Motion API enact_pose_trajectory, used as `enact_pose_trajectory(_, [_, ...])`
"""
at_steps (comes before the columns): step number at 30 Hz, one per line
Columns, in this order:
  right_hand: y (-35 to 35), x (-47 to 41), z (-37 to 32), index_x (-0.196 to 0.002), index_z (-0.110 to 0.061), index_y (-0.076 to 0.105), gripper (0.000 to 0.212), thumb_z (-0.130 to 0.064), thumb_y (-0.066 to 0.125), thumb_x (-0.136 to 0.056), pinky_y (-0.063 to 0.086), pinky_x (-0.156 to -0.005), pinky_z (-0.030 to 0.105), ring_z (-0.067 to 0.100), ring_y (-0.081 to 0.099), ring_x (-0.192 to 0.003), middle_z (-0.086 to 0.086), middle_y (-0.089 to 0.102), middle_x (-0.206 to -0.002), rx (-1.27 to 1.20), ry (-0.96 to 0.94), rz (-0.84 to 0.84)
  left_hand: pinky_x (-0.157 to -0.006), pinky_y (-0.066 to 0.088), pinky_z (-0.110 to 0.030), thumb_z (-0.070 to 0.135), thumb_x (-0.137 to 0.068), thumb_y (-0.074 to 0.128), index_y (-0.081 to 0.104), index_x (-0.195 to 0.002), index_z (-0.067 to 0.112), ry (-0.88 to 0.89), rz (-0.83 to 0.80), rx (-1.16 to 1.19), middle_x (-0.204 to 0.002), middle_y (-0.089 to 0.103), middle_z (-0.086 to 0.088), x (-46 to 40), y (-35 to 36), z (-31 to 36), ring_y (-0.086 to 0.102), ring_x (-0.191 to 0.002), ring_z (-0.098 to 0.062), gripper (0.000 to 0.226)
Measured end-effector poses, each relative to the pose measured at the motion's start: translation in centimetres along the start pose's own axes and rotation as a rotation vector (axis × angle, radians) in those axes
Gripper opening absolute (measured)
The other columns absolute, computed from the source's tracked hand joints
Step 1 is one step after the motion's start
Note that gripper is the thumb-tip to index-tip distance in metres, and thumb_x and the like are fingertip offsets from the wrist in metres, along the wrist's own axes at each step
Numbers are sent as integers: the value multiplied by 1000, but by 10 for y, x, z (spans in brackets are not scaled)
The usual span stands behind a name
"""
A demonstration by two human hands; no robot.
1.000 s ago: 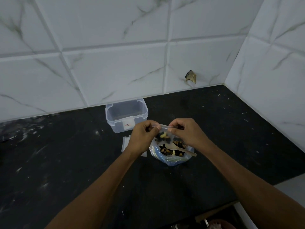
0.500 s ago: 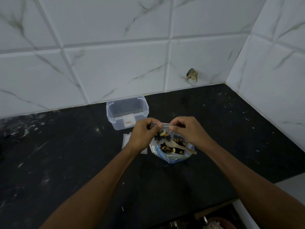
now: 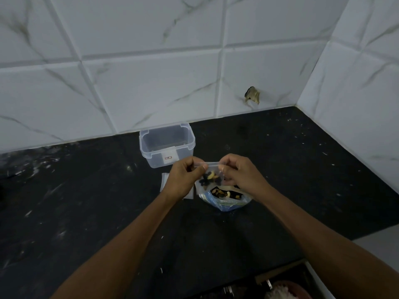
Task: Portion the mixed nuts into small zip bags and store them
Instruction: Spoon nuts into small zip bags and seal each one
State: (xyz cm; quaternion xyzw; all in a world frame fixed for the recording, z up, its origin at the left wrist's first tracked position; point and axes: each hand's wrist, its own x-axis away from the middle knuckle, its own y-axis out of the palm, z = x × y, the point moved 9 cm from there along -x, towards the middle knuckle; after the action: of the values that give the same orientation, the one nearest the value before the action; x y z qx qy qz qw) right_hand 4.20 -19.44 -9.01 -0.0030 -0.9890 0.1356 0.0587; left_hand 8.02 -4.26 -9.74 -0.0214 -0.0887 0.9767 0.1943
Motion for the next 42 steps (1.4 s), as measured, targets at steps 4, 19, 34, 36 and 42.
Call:
enact_pose_trajectory(4, [29, -4, 11, -94, -8, 60, 5, -9, 55, -95, 60, -68, 31, 18, 71, -88, 9, 69, -98, -45, 83, -33, -75, 58, -25, 11, -94, 59, 66, -98, 7, -107, 4, 3, -98, 70, -10, 12, -20, -20, 70, -90, -17, 9])
enact_pose_trajectory(19, [172, -12, 70, -100, -13, 63, 12, -11, 66, -88, 61, -73, 31, 17, 70, -86, 7, 68, -99, 124, 383, -270, -76, 58, -42, 9, -95, 59, 68, -95, 6, -562, 165, -160, -97, 71, -18, 90, -116, -130, 69, -83, -27, 9])
enact_pose_trajectory(34, [174, -3, 81, -92, -17, 68, 13, -9, 69, -83, 50, -67, 23, 11, 62, -82, 2, 68, -93, 337, 384, -452, -68, 58, -34, 11, -98, 52, 62, -104, 4, -584, 236, 137, -104, 67, -17, 83, -123, -137, 70, -90, -28, 14])
enact_pose_trajectory(36, [171, -1, 82, -94, -16, 68, 12, -9, 68, -84, 47, -62, 20, 10, 60, -78, 4, 69, -94, 275, 420, -451, -71, 58, -36, 11, -98, 52, 62, -104, 5, -582, 240, 151, -103, 68, -17, 82, -124, -137, 70, -90, -28, 13])
enact_pose_trajectory(42, [171, 9, 88, -98, -14, 68, 11, -13, 63, -89, 38, -51, 16, 6, 54, -61, 2, 67, -85, 187, 650, -488, -69, 57, -34, 10, -97, 53, 63, -102, 6, -562, 269, 112, -99, 68, -15, 79, -128, -140, 70, -85, -24, 12])
